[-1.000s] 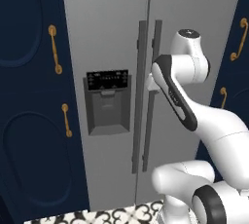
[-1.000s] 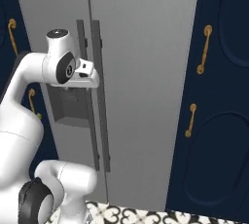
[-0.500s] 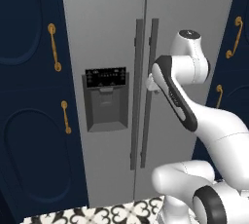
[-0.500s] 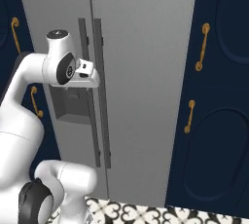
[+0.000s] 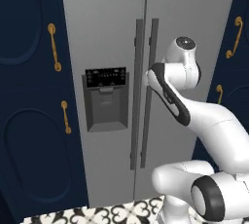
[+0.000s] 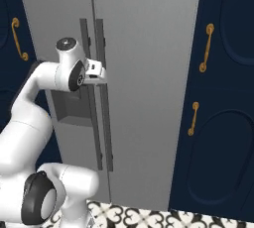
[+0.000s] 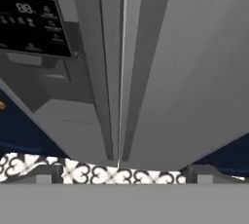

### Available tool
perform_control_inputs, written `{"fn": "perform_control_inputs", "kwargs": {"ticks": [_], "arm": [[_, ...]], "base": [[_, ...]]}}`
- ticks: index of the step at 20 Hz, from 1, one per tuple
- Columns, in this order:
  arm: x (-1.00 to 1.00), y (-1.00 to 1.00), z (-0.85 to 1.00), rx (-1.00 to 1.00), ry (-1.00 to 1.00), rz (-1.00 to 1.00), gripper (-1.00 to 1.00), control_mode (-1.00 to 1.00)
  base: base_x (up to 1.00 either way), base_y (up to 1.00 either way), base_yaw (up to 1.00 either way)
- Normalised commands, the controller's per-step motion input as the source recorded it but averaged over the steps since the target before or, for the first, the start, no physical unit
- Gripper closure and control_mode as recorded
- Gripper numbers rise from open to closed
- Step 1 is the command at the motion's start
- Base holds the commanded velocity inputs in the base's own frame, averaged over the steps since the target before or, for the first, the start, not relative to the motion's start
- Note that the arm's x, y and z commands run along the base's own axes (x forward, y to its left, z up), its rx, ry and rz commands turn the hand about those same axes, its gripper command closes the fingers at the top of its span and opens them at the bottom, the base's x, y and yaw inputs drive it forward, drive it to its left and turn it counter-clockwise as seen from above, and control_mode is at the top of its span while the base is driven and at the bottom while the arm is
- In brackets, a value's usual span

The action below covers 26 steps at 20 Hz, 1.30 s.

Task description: Take the strawberry from the fridge and place it on top of the pancake, located on the dining counter.

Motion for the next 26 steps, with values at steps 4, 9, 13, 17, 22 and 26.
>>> {"fn": "perform_control_inputs", "kwargs": {"ticks": [4,9,13,17,22,26], "arm": [[0.63,-0.34,-0.03,0.01,-0.08,0.0,-1.0,-1.0],[0.71,-0.09,0.0,0.01,0.02,0.0,-1.0,-1.0],[0.69,0.0,0.0,0.0,0.0,0.0,-1.0,-1.0],[0.74,0.01,0.0,0.0,0.0,0.0,-1.0,-1.0],[0.62,0.03,-0.24,0.0,-0.19,0.0,-1.0,-1.0],[0.61,0.04,-0.18,0.0,-0.14,-0.01,-1.0,-1.0]], "base": [[0.0,0.0,0.0],[0.0,0.0,0.0],[0.0,0.0,0.0],[0.0,0.0,0.0],[0.0,0.0,0.0],[0.0,0.0,0.0]]}}
